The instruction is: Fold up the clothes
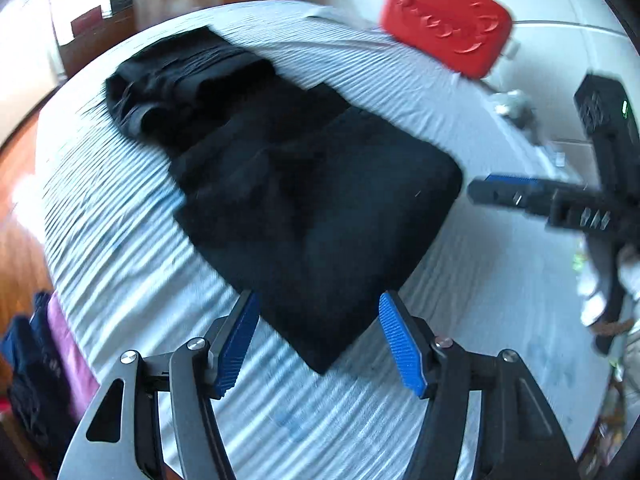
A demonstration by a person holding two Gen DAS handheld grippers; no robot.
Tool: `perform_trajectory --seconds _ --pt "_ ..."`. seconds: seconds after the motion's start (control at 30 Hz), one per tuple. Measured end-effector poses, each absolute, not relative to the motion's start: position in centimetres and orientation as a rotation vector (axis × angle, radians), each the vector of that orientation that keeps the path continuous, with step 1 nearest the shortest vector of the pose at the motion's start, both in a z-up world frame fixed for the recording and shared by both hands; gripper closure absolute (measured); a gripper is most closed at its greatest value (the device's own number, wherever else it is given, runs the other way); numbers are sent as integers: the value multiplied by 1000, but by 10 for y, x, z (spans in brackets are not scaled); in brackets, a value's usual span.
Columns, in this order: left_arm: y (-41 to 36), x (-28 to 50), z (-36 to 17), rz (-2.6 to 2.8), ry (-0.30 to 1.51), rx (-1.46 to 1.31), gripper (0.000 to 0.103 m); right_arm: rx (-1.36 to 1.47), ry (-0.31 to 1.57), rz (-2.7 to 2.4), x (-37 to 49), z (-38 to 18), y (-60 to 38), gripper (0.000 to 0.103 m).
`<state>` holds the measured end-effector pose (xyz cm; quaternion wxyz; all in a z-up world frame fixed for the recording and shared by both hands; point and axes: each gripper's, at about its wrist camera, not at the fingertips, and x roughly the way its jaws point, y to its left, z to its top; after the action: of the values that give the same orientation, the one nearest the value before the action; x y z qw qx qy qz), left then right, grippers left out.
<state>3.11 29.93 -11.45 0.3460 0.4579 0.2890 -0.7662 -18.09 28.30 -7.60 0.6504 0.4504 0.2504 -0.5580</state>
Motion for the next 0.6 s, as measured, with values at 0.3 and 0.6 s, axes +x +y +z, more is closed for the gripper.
perform_trajectory --seconds 0.3,0.6 --pt "306 8 -136 -1895 651 1141 34 903 655 -1109 -173 -98 259 36" --pt "287 5 -112 -1972 657 1082 85 1018 556 -1083 -182 -100 253 62"
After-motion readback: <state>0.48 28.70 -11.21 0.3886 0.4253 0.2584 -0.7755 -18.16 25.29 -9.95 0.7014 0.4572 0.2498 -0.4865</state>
